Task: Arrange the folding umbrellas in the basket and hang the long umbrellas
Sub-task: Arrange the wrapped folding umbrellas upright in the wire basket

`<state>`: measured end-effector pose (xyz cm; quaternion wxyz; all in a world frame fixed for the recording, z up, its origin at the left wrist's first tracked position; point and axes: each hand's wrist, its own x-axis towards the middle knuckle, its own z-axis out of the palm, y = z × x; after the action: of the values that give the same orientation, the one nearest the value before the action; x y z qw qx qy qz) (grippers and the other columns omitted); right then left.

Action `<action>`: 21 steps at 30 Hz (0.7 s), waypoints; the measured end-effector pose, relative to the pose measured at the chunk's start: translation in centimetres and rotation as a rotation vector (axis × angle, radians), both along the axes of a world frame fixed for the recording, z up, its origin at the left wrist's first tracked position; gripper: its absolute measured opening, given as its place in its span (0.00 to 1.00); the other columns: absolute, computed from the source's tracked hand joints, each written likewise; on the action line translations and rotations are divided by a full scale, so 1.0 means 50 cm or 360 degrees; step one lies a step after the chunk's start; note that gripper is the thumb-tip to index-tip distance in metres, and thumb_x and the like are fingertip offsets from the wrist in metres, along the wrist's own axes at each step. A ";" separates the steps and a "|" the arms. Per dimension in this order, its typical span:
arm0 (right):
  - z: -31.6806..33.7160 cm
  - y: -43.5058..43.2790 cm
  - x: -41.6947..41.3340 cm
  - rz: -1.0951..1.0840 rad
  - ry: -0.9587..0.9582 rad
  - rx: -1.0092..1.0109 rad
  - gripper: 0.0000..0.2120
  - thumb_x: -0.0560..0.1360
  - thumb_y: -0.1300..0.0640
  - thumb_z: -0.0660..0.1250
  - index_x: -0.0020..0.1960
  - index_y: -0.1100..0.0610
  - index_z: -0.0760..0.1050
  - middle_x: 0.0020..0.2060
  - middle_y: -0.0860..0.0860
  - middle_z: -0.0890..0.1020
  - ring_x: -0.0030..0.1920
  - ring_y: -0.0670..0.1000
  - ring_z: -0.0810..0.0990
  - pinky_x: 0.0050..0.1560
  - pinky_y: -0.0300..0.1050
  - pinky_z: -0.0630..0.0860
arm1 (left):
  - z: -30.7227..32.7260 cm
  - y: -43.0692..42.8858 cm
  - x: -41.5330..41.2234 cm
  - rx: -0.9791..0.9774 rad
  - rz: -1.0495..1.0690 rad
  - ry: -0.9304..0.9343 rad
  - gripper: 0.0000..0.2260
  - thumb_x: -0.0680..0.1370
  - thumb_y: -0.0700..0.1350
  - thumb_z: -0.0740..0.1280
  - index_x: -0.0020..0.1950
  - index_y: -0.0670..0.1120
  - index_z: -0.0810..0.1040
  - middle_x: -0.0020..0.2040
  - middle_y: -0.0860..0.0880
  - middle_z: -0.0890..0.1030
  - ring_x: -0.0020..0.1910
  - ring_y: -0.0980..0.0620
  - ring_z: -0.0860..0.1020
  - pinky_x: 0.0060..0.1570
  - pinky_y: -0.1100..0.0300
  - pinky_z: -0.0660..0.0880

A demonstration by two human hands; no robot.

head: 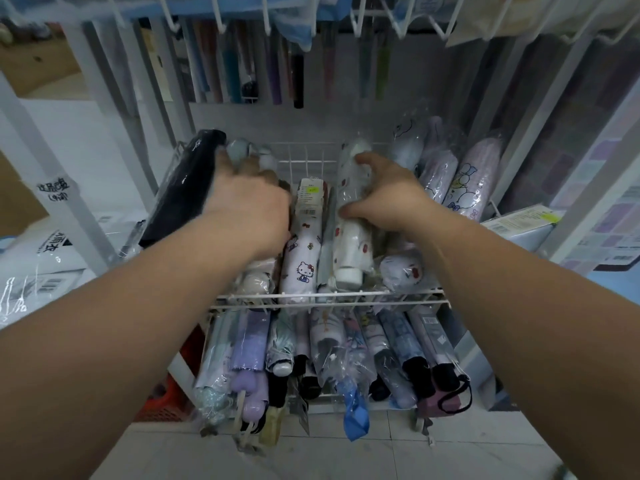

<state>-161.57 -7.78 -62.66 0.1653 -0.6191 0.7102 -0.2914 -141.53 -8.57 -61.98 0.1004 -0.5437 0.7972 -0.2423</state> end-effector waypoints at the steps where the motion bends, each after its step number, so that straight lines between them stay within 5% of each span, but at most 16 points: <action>1: 0.005 -0.003 0.007 0.0013 -0.0081 -0.0004 0.44 0.65 0.51 0.81 0.76 0.46 0.64 0.62 0.50 0.78 0.54 0.51 0.81 0.53 0.44 0.80 | 0.008 -0.002 0.013 0.0026 0.0044 0.0040 0.20 0.79 0.58 0.62 0.69 0.54 0.73 0.75 0.45 0.69 0.78 0.38 0.57 0.71 0.26 0.48; 5: 0.003 -0.008 0.061 0.0155 -0.0195 0.0015 0.44 0.64 0.54 0.81 0.76 0.45 0.66 0.64 0.50 0.77 0.51 0.55 0.84 0.47 0.51 0.84 | 0.013 -0.007 0.069 0.0090 -0.0016 0.0345 0.19 0.80 0.54 0.61 0.69 0.51 0.72 0.76 0.48 0.66 0.70 0.38 0.66 0.67 0.38 0.69; 9: -0.003 -0.017 0.105 0.0223 -0.0083 0.0005 0.42 0.66 0.52 0.80 0.76 0.46 0.66 0.71 0.50 0.73 0.62 0.53 0.79 0.60 0.44 0.78 | 0.004 0.000 0.095 0.0200 -0.0148 0.0806 0.23 0.79 0.46 0.61 0.74 0.45 0.68 0.81 0.46 0.59 0.75 0.36 0.63 0.71 0.43 0.67; 14: -0.008 -0.029 0.129 0.0149 -0.0250 0.0028 0.38 0.69 0.52 0.79 0.75 0.47 0.69 0.69 0.49 0.75 0.43 0.45 0.79 0.32 0.26 0.73 | -0.008 0.002 0.120 0.0162 -0.0195 0.1345 0.24 0.76 0.39 0.65 0.72 0.38 0.70 0.76 0.41 0.66 0.75 0.40 0.66 0.73 0.52 0.64; 18: -0.021 -0.028 0.137 0.0182 -0.0204 0.0093 0.38 0.70 0.49 0.78 0.76 0.49 0.68 0.74 0.49 0.71 0.65 0.51 0.77 0.56 0.37 0.75 | -0.003 0.005 0.129 0.0177 -0.0225 0.1433 0.18 0.74 0.42 0.68 0.63 0.41 0.75 0.66 0.42 0.73 0.65 0.42 0.73 0.56 0.59 0.67; 21: -0.030 -0.020 0.149 0.0246 0.0031 0.0184 0.37 0.73 0.44 0.74 0.78 0.51 0.64 0.78 0.51 0.63 0.74 0.53 0.67 0.70 0.41 0.66 | -0.004 0.009 0.135 0.0111 -0.0131 0.1250 0.22 0.72 0.50 0.71 0.63 0.43 0.75 0.64 0.40 0.73 0.62 0.37 0.74 0.57 0.53 0.72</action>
<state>-154.13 -8.79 -64.15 0.2159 -0.6643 0.6775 -0.2303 -134.77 -8.15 -62.19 -0.2036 -0.5590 0.8038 0.0076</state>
